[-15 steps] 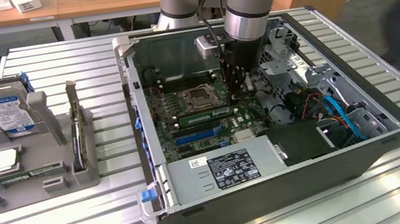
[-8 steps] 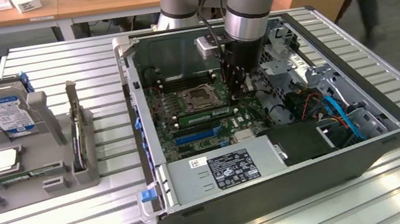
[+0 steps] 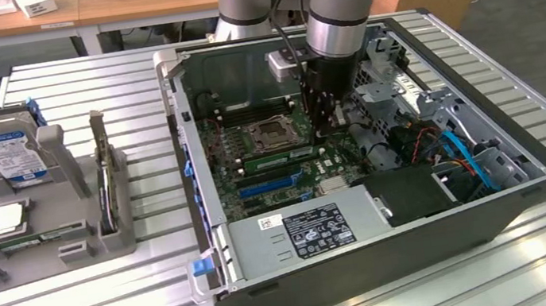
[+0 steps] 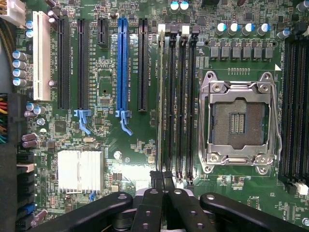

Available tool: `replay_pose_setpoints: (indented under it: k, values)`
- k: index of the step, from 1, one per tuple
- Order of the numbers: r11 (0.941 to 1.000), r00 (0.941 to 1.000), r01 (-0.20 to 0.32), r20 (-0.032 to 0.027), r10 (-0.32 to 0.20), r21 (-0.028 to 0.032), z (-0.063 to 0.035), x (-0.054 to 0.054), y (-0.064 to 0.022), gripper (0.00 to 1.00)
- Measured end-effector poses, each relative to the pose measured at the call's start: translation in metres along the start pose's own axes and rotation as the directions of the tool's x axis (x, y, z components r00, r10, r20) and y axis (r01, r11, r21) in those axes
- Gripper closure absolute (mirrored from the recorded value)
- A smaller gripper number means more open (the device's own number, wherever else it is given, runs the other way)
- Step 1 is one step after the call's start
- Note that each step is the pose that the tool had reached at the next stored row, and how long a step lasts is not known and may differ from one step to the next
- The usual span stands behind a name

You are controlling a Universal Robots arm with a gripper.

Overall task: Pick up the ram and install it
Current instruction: 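Press down the ram until it locks into place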

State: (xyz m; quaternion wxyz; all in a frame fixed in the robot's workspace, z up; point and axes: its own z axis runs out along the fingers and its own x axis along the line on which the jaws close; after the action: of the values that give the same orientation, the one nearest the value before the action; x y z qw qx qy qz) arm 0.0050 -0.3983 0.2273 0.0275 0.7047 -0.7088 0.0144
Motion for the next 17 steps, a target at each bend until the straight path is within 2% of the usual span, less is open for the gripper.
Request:
replay_pose_setpoints:
  k: [17]
  values:
    - [1.0000,1.0000,0.000,-0.0006,0.000,-0.0001,0.0015,0.0000,0.0000,0.90]
